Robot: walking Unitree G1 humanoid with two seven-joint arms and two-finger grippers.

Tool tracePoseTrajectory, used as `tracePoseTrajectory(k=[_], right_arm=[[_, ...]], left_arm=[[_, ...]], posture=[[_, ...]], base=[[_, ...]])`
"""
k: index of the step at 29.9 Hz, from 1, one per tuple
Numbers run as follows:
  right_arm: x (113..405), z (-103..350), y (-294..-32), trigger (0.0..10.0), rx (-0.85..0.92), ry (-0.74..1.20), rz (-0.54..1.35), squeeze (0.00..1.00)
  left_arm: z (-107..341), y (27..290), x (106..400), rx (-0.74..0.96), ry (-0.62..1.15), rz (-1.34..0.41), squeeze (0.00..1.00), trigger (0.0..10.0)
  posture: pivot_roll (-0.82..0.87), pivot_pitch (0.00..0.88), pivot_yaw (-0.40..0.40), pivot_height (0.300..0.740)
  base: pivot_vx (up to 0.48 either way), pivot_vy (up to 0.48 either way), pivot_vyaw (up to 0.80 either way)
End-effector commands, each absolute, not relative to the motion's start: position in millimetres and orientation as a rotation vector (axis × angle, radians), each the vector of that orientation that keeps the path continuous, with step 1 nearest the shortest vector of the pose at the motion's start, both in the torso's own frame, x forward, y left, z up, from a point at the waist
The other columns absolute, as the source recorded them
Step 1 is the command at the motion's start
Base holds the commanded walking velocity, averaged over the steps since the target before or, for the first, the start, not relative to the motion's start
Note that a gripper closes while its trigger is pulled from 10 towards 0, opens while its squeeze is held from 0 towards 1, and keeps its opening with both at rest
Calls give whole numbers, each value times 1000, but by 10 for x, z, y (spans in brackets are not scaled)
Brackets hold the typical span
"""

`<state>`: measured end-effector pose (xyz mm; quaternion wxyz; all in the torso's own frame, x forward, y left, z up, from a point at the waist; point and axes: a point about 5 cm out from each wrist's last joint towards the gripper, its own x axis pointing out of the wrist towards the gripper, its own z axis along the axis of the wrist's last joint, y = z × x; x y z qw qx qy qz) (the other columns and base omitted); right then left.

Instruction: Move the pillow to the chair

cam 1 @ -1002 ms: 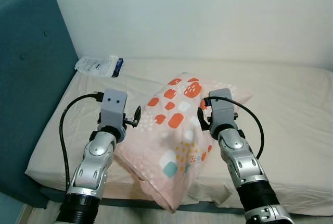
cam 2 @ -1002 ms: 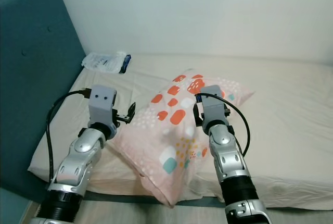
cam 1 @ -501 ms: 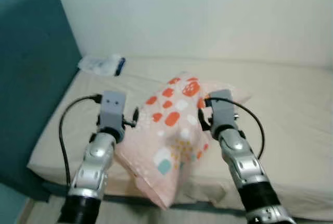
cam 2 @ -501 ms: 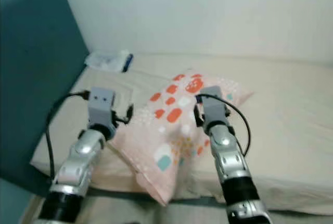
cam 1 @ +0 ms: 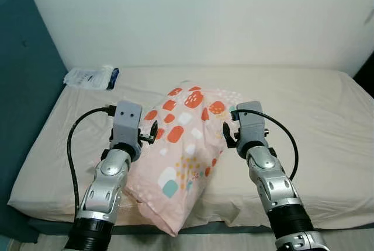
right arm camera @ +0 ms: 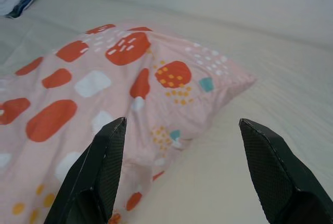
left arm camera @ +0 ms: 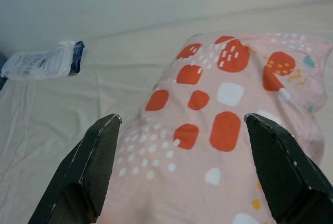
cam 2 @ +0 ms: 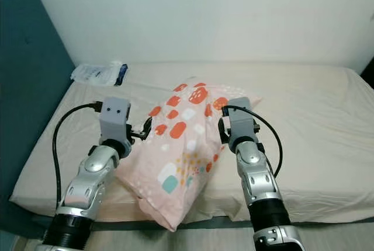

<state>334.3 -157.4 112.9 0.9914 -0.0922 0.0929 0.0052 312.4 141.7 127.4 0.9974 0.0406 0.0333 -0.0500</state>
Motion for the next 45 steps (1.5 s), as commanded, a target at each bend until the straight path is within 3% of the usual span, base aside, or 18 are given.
tracePoseTrajectory(k=[1,30,45], right_arm=[[3343,1131,-1563,10000,-166,197,15,0],[3328,1125,-1546,10000,-147,198,26,0],[3340,1146,-1545,10000,-158,187,25,0]], left_arm=[[1219,1438,3116,77,95,-94,0,10000],[1206,1432,3110,81,106,-106,0,10000],[1210,1427,3115,83,105,-105,0,10000]], posture=[[-8,78,-8,740],[-5,85,-4,681],[-4,84,-5,681]], base=[[0,0,0],[0,0,0],[0,0,0]])
